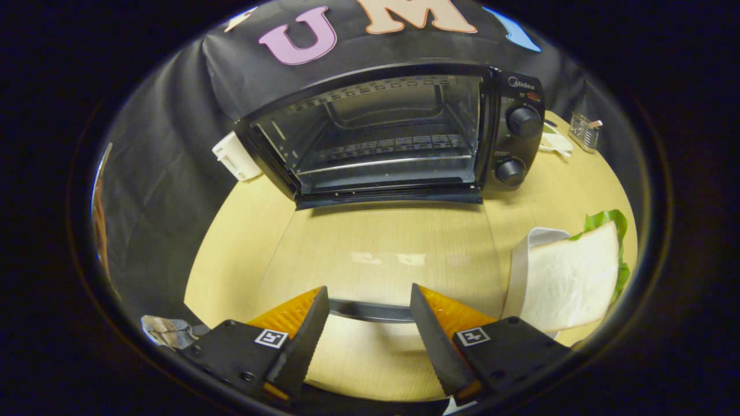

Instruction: Open the toaster oven, put the food inside, and close the toaster oven door.

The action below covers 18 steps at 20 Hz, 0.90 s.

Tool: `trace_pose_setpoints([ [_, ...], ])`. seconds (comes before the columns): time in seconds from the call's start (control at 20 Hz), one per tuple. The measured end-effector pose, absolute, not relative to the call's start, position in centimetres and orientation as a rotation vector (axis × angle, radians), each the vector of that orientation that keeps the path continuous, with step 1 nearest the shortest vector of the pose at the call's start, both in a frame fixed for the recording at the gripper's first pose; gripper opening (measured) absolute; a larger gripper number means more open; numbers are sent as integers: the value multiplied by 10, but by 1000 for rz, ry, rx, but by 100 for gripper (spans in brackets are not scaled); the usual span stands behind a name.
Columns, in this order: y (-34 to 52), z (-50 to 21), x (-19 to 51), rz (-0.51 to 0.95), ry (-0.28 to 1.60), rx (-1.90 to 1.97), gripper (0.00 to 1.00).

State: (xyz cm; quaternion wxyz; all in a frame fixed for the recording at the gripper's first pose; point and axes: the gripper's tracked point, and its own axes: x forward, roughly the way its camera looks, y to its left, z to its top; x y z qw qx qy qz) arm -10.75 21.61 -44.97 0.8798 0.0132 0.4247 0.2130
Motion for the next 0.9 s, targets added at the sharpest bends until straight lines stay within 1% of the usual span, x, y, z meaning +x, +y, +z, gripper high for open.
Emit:
trace_pose_setpoints([
  [0.1, 212, -427, -105, 469, 868, 76, 91],
  [0.25, 184, -385, -101, 484, 838, 98, 91],
  [0.4, 138, -345, -95, 483, 809, 64, 91],
  [0.55, 81, -319, -83, 450, 779, -1, 91],
  [0.75, 12, -317, -72, 360, 782, -69, 91],
  [0.9, -15, -334, -72, 330, 828, -63, 91],
])
